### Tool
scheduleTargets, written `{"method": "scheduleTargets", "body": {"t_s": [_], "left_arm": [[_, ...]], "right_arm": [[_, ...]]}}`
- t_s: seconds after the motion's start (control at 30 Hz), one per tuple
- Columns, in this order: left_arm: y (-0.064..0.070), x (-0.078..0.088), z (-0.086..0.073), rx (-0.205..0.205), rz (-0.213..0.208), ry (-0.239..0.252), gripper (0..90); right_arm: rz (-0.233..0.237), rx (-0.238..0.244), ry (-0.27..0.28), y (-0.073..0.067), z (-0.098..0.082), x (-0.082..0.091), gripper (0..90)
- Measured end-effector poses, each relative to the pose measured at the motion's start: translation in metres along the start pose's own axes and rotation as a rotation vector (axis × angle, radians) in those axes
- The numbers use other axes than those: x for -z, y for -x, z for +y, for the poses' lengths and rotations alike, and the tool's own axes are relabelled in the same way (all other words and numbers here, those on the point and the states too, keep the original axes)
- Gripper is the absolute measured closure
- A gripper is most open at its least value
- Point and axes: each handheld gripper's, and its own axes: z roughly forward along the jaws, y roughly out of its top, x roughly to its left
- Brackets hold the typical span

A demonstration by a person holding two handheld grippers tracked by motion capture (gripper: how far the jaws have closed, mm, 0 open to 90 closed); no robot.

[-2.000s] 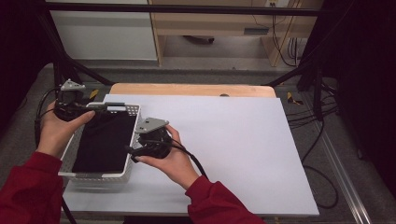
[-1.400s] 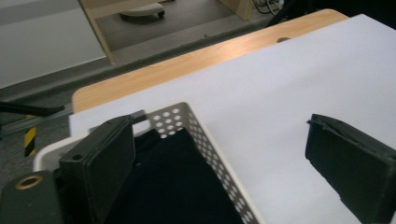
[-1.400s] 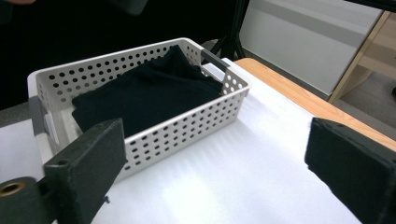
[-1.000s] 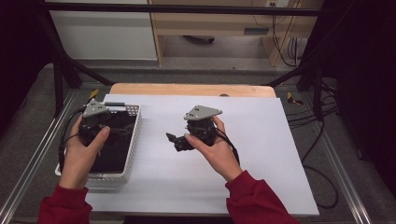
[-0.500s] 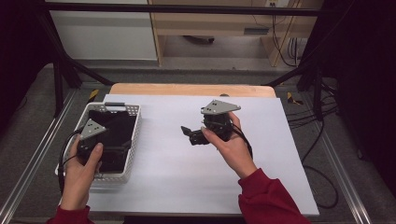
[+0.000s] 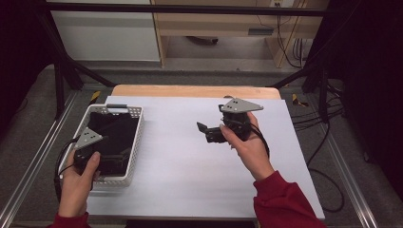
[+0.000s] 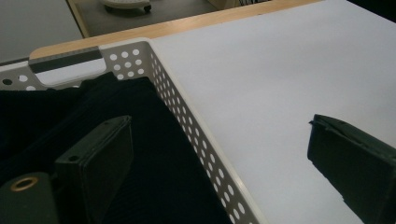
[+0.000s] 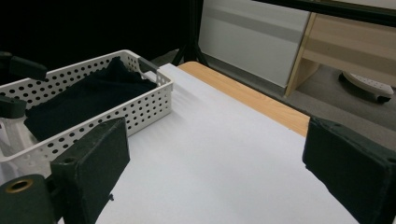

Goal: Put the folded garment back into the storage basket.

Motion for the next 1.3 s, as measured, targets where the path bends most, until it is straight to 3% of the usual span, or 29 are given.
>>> {"method": "scheduleTargets", "body": {"t_s": [0.8, 1.1, 1.3], "left_arm": [[0.003, -0.007, -0.005, -0.019, -0.010, -0.044, 7.0], [0.001, -0.007, -0.007, -0.010, -0.012, -0.049, 7.0], [0.002, -0.008, -0.007, -0.010, -0.015, -0.048, 6.9]], "right_arm": [[-0.085, -0.080, 0.031, 0.042, -0.013, 0.042, 4.8], [-0.139, -0.113, 0.055, 0.060, -0.024, 0.060, 4.6], [-0.191, -0.108, 0.052, 0.073, -0.030, 0.071, 4.5]]}}
